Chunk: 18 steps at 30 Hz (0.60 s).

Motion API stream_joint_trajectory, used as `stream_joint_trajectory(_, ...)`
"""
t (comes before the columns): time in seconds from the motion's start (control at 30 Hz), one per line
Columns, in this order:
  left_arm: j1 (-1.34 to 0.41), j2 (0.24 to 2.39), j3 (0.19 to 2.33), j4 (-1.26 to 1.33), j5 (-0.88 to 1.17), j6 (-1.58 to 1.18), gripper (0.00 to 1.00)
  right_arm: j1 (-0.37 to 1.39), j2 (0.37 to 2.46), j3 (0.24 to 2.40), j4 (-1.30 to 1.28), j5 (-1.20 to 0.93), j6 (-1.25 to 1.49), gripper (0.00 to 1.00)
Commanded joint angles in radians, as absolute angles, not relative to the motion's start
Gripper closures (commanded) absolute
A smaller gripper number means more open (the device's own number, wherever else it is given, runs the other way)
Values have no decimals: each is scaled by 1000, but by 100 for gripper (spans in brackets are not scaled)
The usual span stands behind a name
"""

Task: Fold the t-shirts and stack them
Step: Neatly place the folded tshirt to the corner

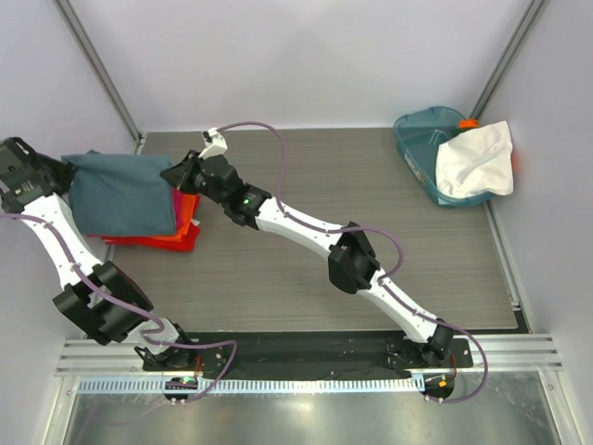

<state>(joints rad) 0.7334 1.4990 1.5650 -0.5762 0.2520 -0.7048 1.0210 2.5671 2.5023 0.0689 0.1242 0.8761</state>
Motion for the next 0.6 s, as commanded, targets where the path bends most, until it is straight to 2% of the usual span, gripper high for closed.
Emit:
stream_joint_trajectory(0.0, 749, 1503, 1499, -376, 270, -781, 100, 1000, 2556, 2499, 192, 153, 902, 99)
stream_joint_trajectory(0.3, 747, 1577, 1427, -247, 313, -856, 100, 970, 2612, 2496, 238, 146, 943, 99)
stream_joint_trajectory(0.5, 721, 1634, 1417, -192, 331, -908, 85, 951, 2660, 2510, 262, 152, 991, 98)
stream_joint_trajectory(0.57, 709, 1649, 1419, -183, 328, -919, 76, 945, 2666, 2508, 276, 156, 997, 94)
